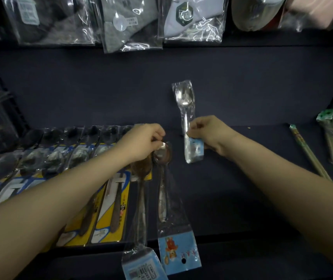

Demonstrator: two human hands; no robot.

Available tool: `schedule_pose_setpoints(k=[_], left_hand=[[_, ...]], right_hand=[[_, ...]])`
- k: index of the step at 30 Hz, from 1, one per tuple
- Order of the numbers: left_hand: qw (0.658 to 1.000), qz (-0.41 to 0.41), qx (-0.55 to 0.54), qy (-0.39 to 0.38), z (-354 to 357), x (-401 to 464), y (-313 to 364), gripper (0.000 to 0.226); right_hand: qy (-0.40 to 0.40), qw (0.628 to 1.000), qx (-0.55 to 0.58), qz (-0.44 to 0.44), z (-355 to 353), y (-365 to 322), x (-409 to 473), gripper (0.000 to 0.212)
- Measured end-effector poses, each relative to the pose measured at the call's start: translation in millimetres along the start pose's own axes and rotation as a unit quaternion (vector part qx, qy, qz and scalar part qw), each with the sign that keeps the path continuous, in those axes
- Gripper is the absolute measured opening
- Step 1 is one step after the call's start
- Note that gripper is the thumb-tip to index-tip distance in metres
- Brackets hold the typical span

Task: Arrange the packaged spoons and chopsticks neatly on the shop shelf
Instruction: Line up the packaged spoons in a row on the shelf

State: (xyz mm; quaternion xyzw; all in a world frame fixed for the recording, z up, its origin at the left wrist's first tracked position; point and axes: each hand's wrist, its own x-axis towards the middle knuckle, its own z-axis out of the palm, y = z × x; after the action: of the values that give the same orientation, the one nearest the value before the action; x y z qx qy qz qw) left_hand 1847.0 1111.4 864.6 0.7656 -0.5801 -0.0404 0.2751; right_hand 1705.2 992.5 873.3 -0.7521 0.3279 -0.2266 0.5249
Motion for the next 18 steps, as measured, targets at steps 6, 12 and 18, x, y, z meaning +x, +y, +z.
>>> schedule_pose_setpoints(k=[6, 12, 18], left_hand=[[0.997, -0.025, 0.000, -0.072, 2, 19, -9, 0.028], [0.984, -0.017, -0.172, -0.052, -7, 20, -10, 0.008], [0.971, -0.038, -0.237, 0.010, -18, 11, -18, 0.009]], right_hand=[[-0.030, 0.994, -0.062, 0.087, -6, 9, 11, 0.021], [-0.056, 0.990, -0.093, 0.087, 18, 10, 14, 0.022], [-0.073, 0.992, -0.055, 0.090, 47, 3, 21, 0.019]])
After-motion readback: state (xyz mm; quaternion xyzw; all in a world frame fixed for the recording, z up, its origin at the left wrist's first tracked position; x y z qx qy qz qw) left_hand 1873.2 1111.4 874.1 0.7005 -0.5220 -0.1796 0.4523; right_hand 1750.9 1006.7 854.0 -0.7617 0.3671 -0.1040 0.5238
